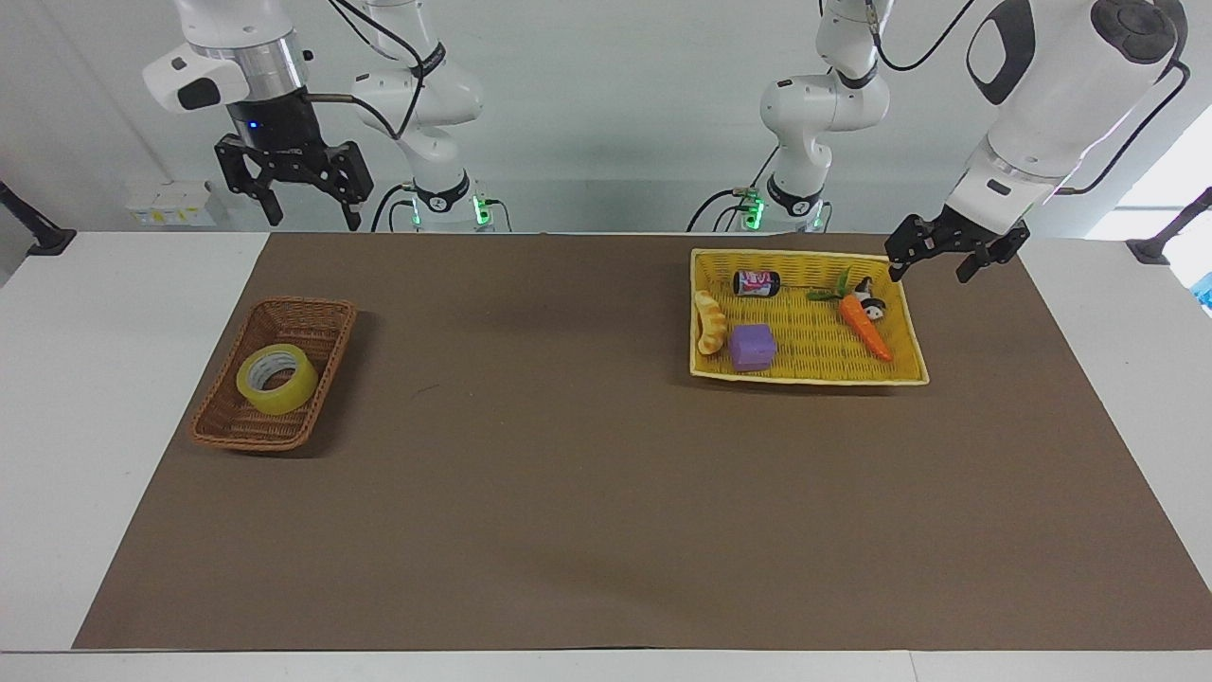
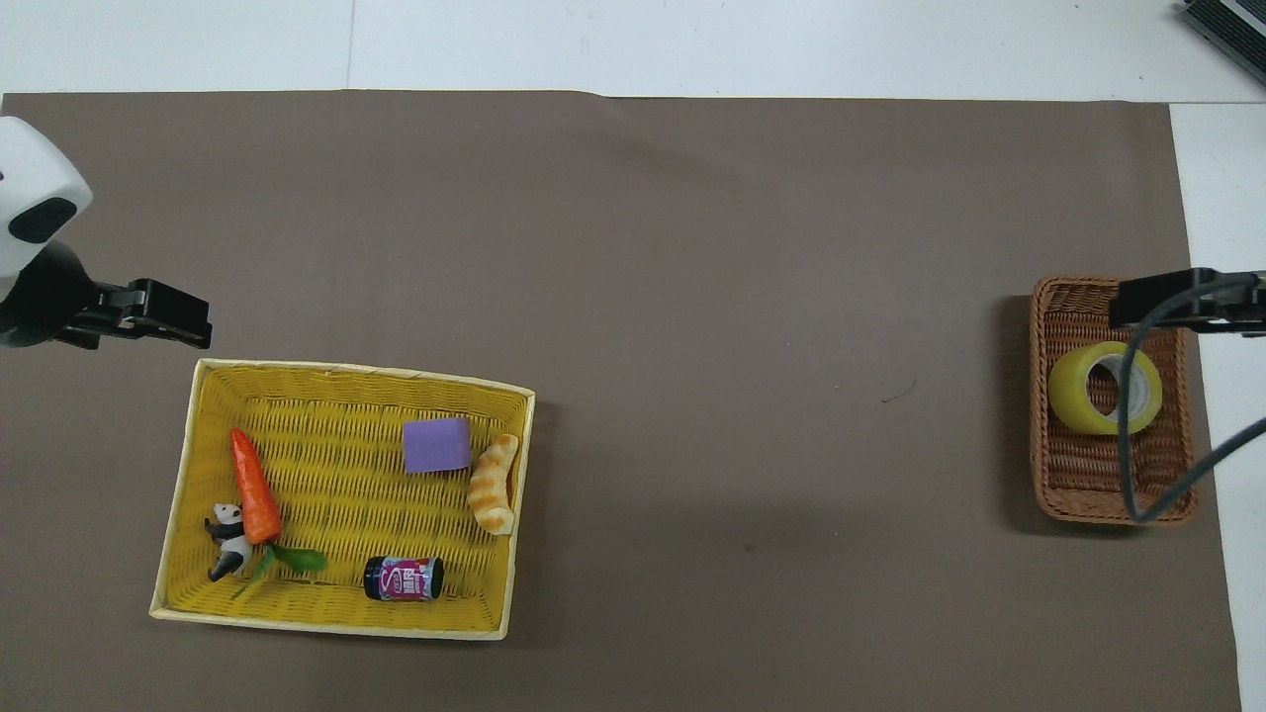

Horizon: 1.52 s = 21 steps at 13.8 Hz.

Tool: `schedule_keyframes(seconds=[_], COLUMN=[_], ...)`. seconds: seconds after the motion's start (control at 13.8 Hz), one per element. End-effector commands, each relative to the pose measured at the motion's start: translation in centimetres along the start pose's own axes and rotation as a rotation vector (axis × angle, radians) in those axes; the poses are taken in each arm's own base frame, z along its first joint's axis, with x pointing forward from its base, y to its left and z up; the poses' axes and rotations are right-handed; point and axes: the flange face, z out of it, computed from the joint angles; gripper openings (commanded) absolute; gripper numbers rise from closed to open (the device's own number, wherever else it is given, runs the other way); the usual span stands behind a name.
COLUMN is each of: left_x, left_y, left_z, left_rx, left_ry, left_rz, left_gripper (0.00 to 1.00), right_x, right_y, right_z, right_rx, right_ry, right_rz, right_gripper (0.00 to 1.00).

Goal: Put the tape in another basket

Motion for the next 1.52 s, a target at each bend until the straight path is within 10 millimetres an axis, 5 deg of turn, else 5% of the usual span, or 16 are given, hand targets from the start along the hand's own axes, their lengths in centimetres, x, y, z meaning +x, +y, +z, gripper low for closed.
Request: schedule_keyframes(seconds=[0.0,0.22,0.51,0.72,1.45], left_x=[0.1,0.1,0.1,0.1,0.1], left_y=[-0.5,-0.5,-0.5,-0.4,-0.4], left_z=[-0.5,-0.5,-0.5,-0.5,-0.5], left_rx=[0.016,0.016,0.018,0.018,0.018], left_ry=[-0.009,-0.009,-0.009,-0.009,-0.009], left_rz=[0.006,0.006,0.006,0.007,0.007], left_gripper=[1.00,1.00,1.00,1.00,1.00], right_x=[-1.3,-4.1,-3.7,-1.3,-2.2], right_y=[1.2,0.3,0.0,1.0,2.8], right_z=[-0.8,0.3,0.4,0.4,0.6], right_rx=[0.010,0.008,0.005,-0.013,0.072], right_ry=[-0.020,-0.058,-0.042,-0.039,-0.089], right_rz=[0.039,0.015,-0.006,-0.031,0.011], right_gripper=[1.00,1.00,1.00,1.00,1.00])
